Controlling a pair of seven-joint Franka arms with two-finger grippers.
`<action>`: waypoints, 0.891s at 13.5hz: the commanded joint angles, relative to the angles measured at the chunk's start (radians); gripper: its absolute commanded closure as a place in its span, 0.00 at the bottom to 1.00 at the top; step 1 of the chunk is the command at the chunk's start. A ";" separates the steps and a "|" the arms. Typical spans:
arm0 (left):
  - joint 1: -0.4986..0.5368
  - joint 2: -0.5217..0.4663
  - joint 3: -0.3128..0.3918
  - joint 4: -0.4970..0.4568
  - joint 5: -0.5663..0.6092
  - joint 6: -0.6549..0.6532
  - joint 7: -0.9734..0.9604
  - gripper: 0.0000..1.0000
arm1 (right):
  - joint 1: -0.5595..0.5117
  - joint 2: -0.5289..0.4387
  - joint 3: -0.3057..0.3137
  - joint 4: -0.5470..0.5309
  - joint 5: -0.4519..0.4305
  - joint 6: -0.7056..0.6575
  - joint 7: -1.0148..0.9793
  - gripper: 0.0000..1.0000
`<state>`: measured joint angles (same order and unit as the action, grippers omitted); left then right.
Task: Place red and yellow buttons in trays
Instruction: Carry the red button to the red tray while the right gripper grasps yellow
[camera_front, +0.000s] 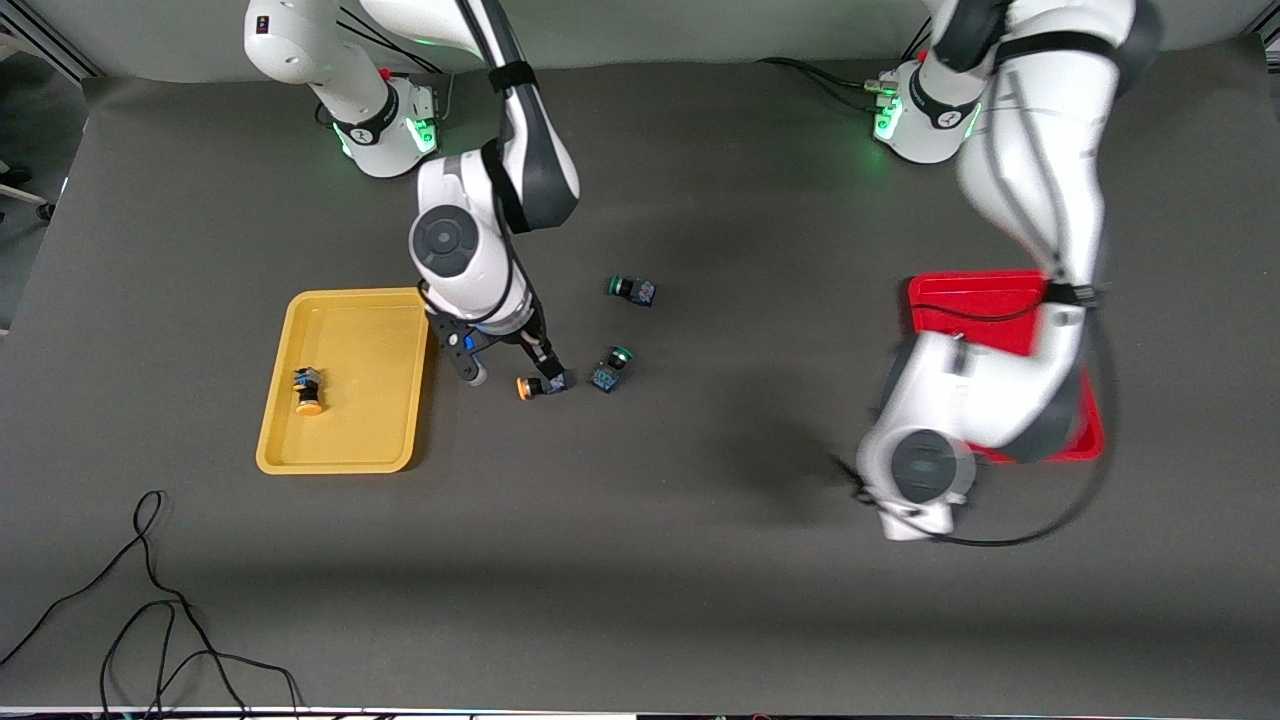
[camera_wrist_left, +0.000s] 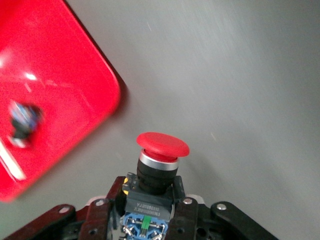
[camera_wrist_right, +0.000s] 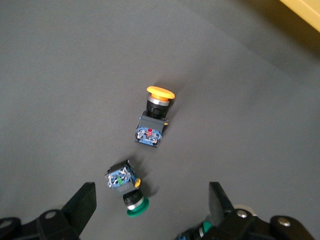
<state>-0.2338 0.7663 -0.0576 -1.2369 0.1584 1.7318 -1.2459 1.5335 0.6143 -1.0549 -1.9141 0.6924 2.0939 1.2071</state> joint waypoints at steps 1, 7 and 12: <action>0.138 -0.216 -0.013 -0.291 0.001 0.076 0.234 1.00 | -0.012 0.088 0.044 -0.067 0.083 0.145 0.019 0.00; 0.380 -0.473 -0.007 -0.792 -0.007 0.402 0.615 1.00 | -0.070 0.203 0.176 -0.062 0.210 0.288 -0.001 0.00; 0.398 -0.456 -0.005 -1.016 -0.007 0.745 0.647 1.00 | -0.093 0.203 0.177 -0.056 0.210 0.287 -0.081 0.43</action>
<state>0.1616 0.3428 -0.0630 -2.1839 0.1513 2.4125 -0.6324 1.4487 0.8251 -0.8787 -1.9782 0.8838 2.3875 1.1722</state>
